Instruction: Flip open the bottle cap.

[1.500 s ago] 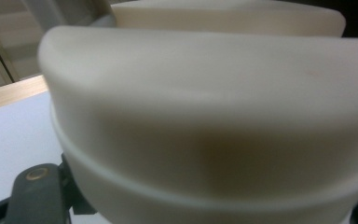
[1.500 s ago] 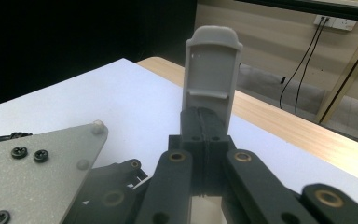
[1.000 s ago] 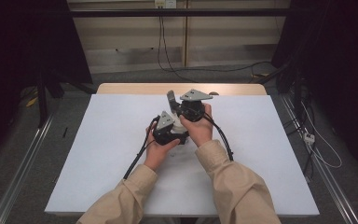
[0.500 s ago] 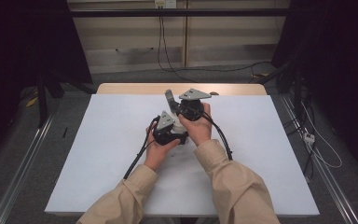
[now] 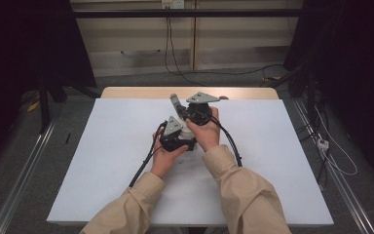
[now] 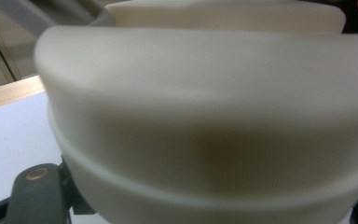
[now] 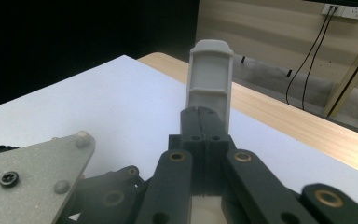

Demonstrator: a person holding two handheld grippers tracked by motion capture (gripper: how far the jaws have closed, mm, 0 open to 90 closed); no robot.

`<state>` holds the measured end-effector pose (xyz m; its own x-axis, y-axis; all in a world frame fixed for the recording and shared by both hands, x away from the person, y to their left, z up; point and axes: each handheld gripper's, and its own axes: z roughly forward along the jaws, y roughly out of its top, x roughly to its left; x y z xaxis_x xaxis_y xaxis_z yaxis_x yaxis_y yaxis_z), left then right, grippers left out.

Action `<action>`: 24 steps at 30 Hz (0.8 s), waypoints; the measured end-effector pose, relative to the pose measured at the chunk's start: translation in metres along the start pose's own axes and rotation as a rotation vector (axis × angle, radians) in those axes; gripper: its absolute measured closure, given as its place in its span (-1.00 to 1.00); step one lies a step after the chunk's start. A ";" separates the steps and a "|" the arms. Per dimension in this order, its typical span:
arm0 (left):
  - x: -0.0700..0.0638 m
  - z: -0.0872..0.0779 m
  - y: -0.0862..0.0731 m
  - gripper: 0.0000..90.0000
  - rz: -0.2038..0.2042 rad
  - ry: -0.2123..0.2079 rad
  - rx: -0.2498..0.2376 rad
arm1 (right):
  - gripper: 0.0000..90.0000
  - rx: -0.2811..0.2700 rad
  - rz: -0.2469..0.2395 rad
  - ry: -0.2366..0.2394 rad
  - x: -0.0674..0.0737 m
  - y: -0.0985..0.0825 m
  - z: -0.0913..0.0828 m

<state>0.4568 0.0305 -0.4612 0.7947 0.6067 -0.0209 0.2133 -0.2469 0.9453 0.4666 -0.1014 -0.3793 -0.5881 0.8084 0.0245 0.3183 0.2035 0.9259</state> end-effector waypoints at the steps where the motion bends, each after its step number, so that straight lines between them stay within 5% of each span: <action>1: 0.000 0.000 0.000 -0.59 0.002 0.001 0.000 | 1.00 0.002 -0.002 0.000 0.000 0.000 0.001; 24: -0.002 0.000 0.000 -0.59 0.013 0.007 0.002 | 1.00 0.041 -0.021 -0.006 0.000 0.000 0.006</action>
<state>0.4552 0.0291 -0.4613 0.7935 0.6085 -0.0067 0.2045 -0.2563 0.9447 0.4712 -0.0977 -0.3818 -0.5904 0.8071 0.0025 0.3357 0.2428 0.9101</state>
